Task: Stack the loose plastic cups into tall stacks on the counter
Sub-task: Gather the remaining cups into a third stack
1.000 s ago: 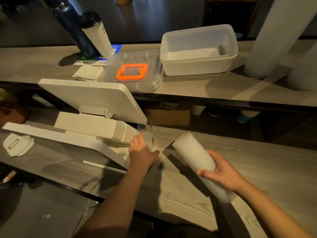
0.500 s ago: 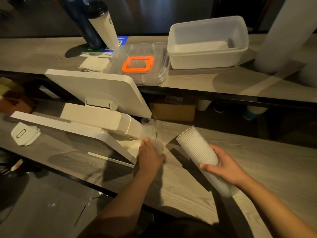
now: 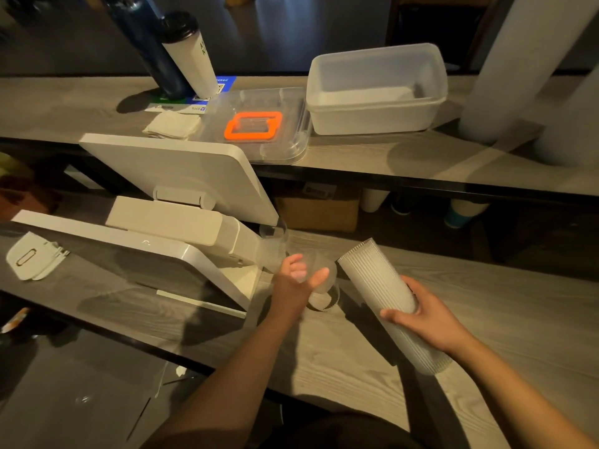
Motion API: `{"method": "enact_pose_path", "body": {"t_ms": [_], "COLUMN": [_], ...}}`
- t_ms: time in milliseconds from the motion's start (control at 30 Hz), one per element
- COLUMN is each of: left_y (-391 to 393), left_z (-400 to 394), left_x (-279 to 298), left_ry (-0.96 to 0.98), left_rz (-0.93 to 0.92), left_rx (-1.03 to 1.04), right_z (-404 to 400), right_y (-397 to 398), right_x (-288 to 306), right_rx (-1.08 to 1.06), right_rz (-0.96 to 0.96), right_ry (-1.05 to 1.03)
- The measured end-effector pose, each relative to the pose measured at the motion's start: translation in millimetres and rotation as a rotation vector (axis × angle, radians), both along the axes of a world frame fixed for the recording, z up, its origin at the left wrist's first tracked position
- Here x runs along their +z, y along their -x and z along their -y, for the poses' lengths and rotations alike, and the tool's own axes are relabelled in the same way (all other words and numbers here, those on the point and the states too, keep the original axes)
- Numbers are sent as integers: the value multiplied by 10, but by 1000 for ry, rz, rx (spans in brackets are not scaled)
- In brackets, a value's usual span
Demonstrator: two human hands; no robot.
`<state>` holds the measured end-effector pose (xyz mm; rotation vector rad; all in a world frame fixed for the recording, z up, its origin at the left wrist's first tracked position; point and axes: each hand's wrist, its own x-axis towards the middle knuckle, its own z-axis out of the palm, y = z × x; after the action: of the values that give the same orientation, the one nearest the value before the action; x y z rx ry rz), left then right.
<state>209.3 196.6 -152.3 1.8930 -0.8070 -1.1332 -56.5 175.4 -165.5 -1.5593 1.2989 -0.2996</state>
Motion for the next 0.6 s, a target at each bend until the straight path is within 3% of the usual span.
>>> {"method": "enact_pose_path", "body": {"t_ms": [133, 600], "left_y": [-50, 3], "left_z": [66, 33], "left_x": [188, 538], "left_ry": [71, 156], "left_rz": [-148, -121], "left_rx": [69, -82], "right_z": [-14, -162], "right_y": [24, -182], "right_x": [33, 154], "right_rx": [27, 186], "right_rz": [-52, -45], "right_ry": [32, 98]}}
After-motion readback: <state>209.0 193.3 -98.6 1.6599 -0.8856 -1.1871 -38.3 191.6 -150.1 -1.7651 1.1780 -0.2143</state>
